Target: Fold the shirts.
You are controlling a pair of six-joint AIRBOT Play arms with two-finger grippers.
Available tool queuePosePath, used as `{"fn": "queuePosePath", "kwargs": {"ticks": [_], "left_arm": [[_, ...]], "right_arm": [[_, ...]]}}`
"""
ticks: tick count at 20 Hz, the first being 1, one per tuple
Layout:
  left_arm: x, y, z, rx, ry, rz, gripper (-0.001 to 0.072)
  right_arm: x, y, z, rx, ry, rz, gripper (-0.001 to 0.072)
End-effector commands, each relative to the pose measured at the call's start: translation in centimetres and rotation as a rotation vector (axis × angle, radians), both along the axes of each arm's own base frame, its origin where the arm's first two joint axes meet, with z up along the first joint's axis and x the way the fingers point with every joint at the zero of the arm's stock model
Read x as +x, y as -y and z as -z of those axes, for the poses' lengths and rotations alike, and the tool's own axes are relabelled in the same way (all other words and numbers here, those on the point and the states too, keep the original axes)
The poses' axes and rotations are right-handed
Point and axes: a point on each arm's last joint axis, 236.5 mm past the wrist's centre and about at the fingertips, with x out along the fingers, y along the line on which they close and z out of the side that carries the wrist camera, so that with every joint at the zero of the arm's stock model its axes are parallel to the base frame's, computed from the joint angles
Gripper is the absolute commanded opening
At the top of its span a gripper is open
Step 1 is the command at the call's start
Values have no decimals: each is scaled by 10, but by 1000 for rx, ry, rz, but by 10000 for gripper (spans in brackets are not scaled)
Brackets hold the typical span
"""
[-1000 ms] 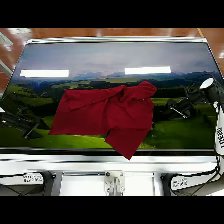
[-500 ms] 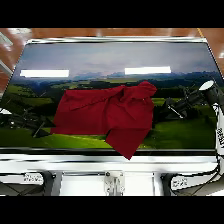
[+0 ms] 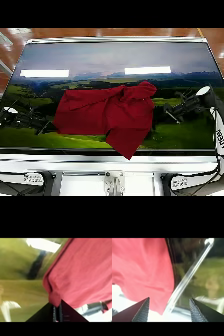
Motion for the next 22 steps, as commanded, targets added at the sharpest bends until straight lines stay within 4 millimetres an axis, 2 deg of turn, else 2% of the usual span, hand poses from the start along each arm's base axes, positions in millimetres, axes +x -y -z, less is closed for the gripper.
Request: {"fn": "queuePosePath", "kwargs": {"ticks": [1,3,7,9,11,12,13,15,16,17,18,19,20,21,22], "left_arm": [[0,3,-13,-6,36,35,40],[0,1,-19,-1,46,35,40],[2,-2,-28,11,73,31,41],[3,-2,-31,16,83,32,41],[3,-2,-32,16,84,31,41],[3,-2,-32,16,84,32,41],[2,-2,-33,15,85,33,41],[2,-2,-36,14,102,59,40],[5,-4,-39,23,113,63,40],[12,-7,-45,37,139,63,39],[23,-12,-59,63,186,65,39],[37,-19,-79,99,253,67,39],[55,-26,-108,146,344,71,38],[75,-35,-153,214,475,88,38],[93,-40,-213,288,643,109,39]], "right_arm": [[-15,-31,13,90,22,-9,622],[-27,-33,32,27,2,-12,622],[-36,-55,46,24,0,-35,621],[-36,-61,47,20,6,-45,618],[-28,-64,53,-16,20,-17,548],[-22,-66,57,-43,31,7,542],[-16,-70,60,-65,50,14,498],[-13,-82,61,-75,74,4,121],[-10,-88,56,-68,98,-10,63],[-5,-92,46,-64,140,-33,63],[5,-93,29,-59,215,-61,63],[20,-93,3,-57,317,-93,63],[38,-90,-31,-64,440,-120,62],[58,-86,-75,-80,593,-140,62],[79,-80,-135,-111,781,-161,62]]}}
